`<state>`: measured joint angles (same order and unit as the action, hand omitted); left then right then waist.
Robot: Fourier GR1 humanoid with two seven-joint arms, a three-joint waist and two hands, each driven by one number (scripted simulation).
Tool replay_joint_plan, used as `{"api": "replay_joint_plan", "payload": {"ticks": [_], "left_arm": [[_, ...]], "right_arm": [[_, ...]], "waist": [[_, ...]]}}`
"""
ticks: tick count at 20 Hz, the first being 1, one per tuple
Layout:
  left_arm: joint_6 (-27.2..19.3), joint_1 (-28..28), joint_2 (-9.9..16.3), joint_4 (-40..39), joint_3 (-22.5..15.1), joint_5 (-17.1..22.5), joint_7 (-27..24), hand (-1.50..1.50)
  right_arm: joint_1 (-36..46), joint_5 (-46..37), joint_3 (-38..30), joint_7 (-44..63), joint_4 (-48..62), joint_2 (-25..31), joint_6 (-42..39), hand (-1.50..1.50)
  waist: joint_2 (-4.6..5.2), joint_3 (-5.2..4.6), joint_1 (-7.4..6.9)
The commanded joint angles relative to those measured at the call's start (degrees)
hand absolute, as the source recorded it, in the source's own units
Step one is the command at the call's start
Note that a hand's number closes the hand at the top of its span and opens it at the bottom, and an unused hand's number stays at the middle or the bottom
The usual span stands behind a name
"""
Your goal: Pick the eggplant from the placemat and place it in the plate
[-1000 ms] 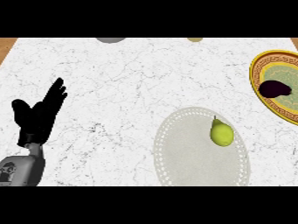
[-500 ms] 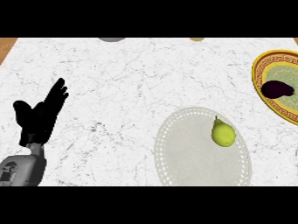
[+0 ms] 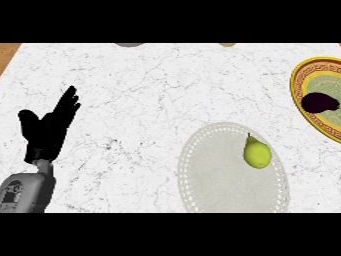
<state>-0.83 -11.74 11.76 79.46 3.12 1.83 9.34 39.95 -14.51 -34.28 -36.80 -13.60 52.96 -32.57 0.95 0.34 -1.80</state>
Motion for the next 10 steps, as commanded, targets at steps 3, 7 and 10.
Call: {"api": "replay_joint_plan", "payload": {"ticks": [3,7,10], "left_arm": [[-0.5,-1.1,-0.6,-0.6,0.0,-0.2,0.7,0.00],[-1.7,-0.1,-1.7,1.1,-1.2,-1.3,1.2,0.00],[0.6,0.9,-0.5,1.1,-0.5,0.0,0.0,0.00]], "right_arm": [[-3.8,0.6,0.0,-8.4,0.5,1.0,-6.4,-1.50],[-4.0,0.5,0.3,-7.7,0.5,3.3,-6.1,-1.50],[-3.7,-0.2,1.4,-6.8,0.8,2.7,-4.4,-1.50]], "waist": [[0.04,0.07,0.13],[0.17,0.20,-0.64],[0.21,0.14,-1.13]]}}
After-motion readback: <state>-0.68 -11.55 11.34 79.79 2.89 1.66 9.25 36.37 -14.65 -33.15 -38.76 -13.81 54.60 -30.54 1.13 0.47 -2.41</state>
